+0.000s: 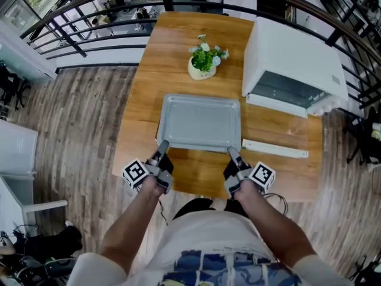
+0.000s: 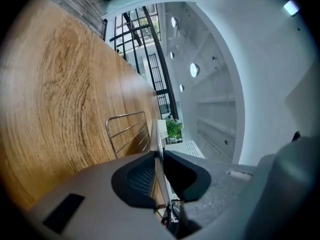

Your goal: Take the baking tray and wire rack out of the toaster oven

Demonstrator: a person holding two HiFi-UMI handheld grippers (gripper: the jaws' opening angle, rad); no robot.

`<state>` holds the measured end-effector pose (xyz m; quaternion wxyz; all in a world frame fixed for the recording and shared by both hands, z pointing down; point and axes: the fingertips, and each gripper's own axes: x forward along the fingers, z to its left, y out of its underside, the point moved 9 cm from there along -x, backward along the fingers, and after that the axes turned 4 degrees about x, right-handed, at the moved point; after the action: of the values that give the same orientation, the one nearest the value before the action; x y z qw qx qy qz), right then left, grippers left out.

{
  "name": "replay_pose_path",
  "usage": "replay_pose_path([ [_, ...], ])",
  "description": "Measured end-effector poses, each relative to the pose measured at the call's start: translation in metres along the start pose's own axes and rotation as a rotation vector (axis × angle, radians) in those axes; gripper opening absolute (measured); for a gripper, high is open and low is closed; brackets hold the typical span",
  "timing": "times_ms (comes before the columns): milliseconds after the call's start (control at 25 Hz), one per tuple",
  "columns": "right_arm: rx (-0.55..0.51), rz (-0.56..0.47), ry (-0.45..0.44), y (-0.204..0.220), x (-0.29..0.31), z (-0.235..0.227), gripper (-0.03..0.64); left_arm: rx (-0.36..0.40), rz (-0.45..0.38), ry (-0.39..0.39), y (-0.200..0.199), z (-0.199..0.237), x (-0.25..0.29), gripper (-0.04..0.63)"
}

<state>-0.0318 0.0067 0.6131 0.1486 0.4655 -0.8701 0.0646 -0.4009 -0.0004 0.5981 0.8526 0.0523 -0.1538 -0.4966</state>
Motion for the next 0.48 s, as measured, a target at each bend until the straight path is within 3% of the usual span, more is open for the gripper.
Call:
replay_pose_path([
  [480,-0.004,0.037,0.056,0.016,0.019,-0.012,0.048,-0.002,0.022,-0.061,-0.013,0.033,0.008,0.046],
])
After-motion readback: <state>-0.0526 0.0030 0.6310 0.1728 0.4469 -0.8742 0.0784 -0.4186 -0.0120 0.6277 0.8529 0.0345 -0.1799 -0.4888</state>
